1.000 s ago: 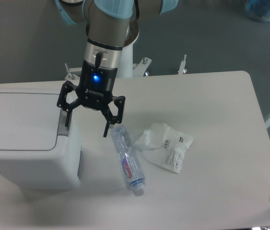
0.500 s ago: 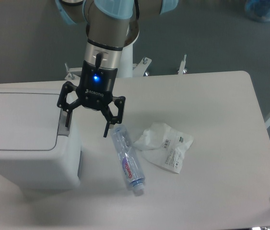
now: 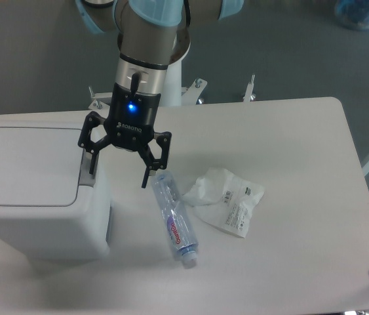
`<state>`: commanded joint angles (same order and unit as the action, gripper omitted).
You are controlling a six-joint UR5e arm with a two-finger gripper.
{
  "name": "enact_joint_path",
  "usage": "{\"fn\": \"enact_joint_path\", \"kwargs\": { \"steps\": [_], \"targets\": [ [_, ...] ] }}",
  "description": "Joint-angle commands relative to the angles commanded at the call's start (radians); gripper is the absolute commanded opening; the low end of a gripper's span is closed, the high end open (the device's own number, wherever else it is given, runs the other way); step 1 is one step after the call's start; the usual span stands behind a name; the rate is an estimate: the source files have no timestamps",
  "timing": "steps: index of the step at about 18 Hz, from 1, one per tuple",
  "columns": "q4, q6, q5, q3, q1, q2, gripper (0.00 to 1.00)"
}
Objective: Open the trash can
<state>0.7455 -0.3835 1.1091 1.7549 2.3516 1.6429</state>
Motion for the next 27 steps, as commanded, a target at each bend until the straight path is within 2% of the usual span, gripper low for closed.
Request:
{"fn": "enact_joint_path", "kwargs": {
  "steps": [11,15,20,22,27],
  "targets": [
    [0.002,0.002,0.0,0.0,-0.002,0.003,1.0],
    [0.0,0.025,-0.005,-0.021,0.0,0.0,1.0],
    [-0.002,-0.04,0.002,-0.092,0.003,0.018,1.0],
    [0.002,-0.13,0.021,-0.092,0.015,0.018,1.0],
    [0.002,-0.227,0.075,-0.083,0.083,0.018,1.0]
  ]
}}
